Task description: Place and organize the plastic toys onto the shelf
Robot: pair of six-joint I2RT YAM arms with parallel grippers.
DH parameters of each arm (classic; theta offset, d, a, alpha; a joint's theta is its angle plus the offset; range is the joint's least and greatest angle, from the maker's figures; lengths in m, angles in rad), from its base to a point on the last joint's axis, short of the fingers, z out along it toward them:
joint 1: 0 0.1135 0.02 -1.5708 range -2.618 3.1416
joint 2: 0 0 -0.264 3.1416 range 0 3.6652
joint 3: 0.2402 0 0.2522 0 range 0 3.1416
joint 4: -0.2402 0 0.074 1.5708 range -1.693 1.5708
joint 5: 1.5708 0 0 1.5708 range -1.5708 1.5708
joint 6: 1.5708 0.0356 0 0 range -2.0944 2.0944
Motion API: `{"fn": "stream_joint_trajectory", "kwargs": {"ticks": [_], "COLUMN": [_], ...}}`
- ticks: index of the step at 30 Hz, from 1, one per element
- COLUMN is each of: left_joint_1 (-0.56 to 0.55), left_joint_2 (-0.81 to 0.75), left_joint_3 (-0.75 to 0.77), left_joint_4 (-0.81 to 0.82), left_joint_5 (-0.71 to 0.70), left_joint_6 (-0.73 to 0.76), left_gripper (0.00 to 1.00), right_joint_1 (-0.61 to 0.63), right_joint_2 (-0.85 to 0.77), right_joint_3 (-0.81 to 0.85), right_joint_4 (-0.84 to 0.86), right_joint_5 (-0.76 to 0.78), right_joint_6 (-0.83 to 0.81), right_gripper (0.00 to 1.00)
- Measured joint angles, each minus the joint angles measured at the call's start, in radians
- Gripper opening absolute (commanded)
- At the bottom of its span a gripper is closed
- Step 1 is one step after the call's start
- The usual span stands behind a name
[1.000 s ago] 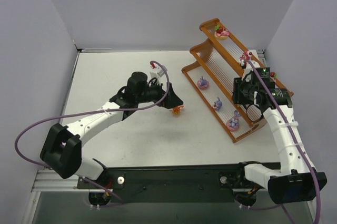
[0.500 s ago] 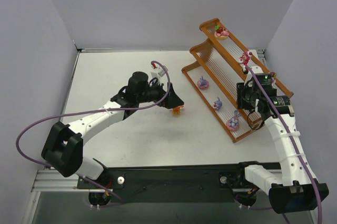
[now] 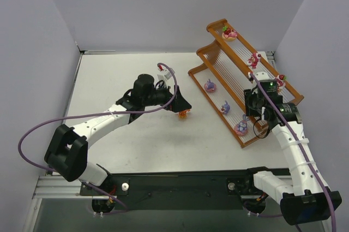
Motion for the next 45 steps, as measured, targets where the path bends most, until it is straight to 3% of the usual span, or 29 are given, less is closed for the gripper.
{"fn": "stream_joint_trajectory", "kwargs": {"ticks": [9,30,35,39,45], "left_joint_1": [0.000,0.000,0.000,0.000,0.000], "left_joint_2": [0.000,0.003,0.004,0.006,0.016], "left_joint_3": [0.000,0.000,0.000,0.000,0.000], "left_joint_4": [0.010,0.010,0.010,0.010,0.010], "left_joint_5": [0.003,0.003,0.003,0.003,0.003], "left_joint_6": [-0.002,-0.002,-0.002,-0.002,-0.002], "left_gripper": [0.97,0.97,0.97,0.97,0.97], "right_joint_1": [0.002,0.006,0.006,0.006,0.006], "right_joint_2": [-0.005,-0.030,-0.030,-0.031,-0.030], "right_joint_3": [-0.016,-0.050,-0.050,-0.050,-0.050], "right_joint_4": [0.015,0.044,0.048,0.049,0.053], "right_joint_5": [0.034,0.089,0.109,0.117,0.124], "right_joint_6": [0.002,0.039,0.039,0.039,0.043], "right_gripper": [0.10,0.51,0.52,0.44,0.43]}}
